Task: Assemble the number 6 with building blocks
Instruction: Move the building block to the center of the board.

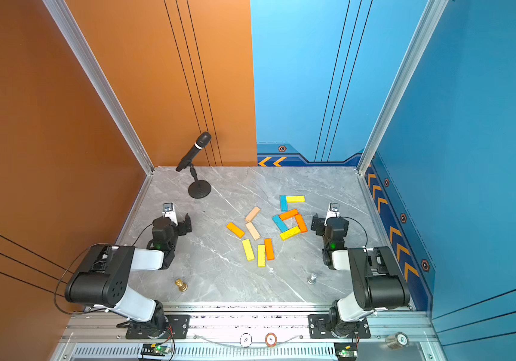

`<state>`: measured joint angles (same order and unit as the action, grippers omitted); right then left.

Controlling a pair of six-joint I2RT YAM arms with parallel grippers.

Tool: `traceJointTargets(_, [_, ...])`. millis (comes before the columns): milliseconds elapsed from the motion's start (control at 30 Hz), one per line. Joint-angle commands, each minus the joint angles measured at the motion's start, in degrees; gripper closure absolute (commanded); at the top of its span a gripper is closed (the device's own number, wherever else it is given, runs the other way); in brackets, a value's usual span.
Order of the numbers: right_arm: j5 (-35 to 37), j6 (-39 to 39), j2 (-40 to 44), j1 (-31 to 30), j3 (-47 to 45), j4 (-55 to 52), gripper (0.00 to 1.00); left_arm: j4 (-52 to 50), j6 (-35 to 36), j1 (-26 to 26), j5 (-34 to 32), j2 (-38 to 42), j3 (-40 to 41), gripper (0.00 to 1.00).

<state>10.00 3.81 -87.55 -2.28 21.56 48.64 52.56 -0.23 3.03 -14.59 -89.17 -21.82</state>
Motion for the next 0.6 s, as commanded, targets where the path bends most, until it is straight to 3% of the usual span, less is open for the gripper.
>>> traceJointTargets(0, [-0.9,-0.5,-0.2,0.3,0.6,0.2,0.01,0.5,0.2,-0.1,0.8,-0.3,0.3,0.02])
traceJointTargets(567, [-1.3,-0.4,-0.1,0.4,0.7,0.1,0.01,0.3,0.7,-0.3,2.7,-0.4,0.2,0.02])
